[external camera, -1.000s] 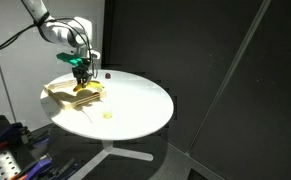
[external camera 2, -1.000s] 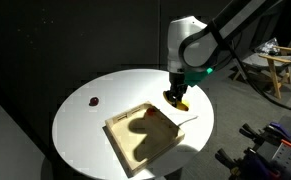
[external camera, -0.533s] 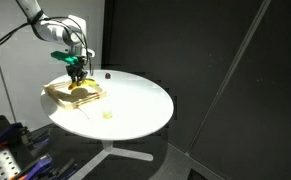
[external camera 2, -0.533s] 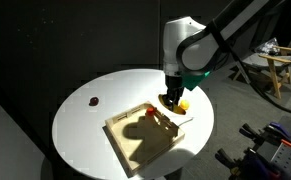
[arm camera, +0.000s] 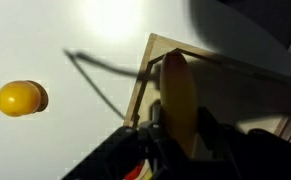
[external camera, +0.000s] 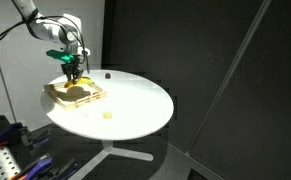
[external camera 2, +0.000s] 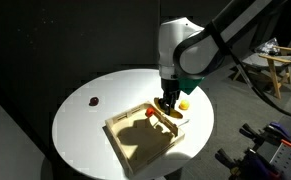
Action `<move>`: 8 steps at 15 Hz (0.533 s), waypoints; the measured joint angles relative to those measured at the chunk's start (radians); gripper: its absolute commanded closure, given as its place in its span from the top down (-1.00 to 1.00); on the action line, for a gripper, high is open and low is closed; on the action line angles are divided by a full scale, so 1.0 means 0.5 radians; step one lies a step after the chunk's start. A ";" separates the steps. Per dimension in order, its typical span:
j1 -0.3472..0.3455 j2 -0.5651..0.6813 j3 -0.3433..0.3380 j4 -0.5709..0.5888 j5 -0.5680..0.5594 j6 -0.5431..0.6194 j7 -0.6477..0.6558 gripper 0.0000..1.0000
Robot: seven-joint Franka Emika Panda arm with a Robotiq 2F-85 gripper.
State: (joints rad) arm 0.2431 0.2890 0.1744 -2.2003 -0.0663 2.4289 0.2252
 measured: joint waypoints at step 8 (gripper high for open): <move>0.011 0.131 -0.003 0.155 0.000 0.000 0.001 -0.73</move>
State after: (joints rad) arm 0.2488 0.3544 0.1729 -2.1226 -0.0663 2.4287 0.2257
